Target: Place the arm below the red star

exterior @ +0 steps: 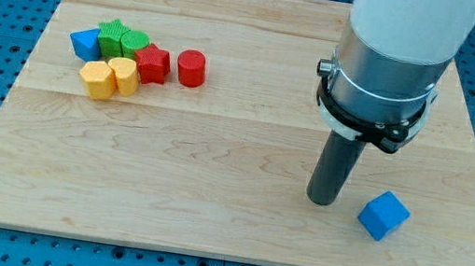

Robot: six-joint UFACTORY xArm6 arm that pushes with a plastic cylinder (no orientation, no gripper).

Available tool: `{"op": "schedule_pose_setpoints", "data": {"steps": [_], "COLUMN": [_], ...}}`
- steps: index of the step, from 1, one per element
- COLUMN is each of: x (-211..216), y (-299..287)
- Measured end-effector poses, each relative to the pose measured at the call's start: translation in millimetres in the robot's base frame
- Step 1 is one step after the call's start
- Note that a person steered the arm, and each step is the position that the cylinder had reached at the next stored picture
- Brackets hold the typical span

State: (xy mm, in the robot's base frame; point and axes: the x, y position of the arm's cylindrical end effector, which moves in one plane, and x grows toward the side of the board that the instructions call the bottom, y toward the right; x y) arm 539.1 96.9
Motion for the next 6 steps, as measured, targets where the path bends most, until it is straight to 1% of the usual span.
{"op": "schedule_pose_setpoints", "data": {"steps": [1,2,3,5,6], "x": [0.0,-38.8,-71.7,-71.6,-97.7], "y": [0.0,-19.8,-86.1,-212.4,-221.4]}}
